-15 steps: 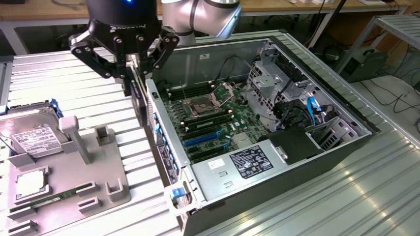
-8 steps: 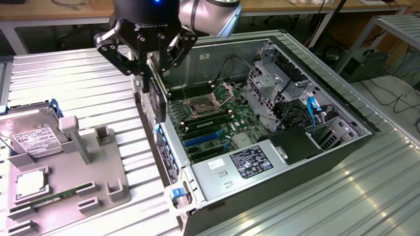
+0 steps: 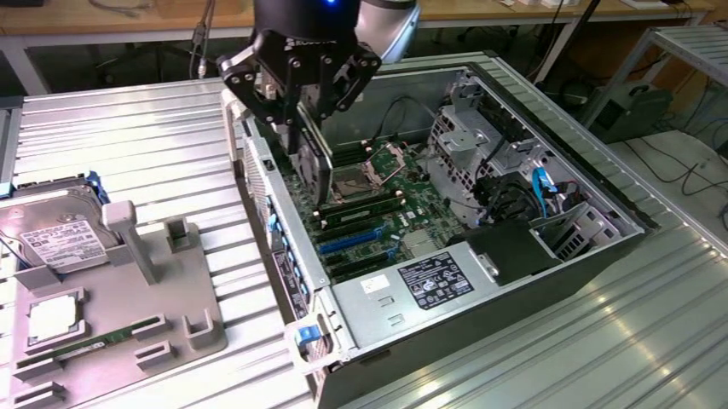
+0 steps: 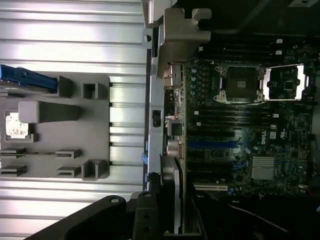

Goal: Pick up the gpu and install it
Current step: 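Pick up the gpu and move the gpu toward the slot, then insert the gpu into the slot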

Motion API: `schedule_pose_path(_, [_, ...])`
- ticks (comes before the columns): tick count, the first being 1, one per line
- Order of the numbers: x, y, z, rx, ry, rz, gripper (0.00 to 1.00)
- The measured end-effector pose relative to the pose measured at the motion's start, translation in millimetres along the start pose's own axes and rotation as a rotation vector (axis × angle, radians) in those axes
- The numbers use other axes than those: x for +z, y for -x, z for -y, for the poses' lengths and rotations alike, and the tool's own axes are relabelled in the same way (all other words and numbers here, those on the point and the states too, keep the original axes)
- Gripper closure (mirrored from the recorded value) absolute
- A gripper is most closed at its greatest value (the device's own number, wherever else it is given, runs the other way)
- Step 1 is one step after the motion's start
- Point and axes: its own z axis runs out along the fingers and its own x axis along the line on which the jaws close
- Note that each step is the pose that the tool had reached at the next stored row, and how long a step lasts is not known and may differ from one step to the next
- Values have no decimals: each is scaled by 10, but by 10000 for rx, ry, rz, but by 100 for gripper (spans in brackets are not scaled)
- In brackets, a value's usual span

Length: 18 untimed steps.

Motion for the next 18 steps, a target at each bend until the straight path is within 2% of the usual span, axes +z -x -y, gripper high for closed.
schedule_pose_path(3, [1,108,4,-13,0,0,72])
schedule_pose_path(9, [8,973,33,-116,0,-3,72])
schedule_pose_path(10, [8,1033,35,-120,1,-3,72])
schedule_pose_path(11, [9,1146,38,-127,0,-3,72])
schedule_pose_path(12, [11,1330,45,-130,-1,-3,72])
schedule_pose_path(16, [11,1336,45,-133,0,-3,72])
schedule_pose_path(17, [11,1336,45,-280,1,-5,72])
schedule_pose_path(18, [11,1336,45,-720,1,-14,72])
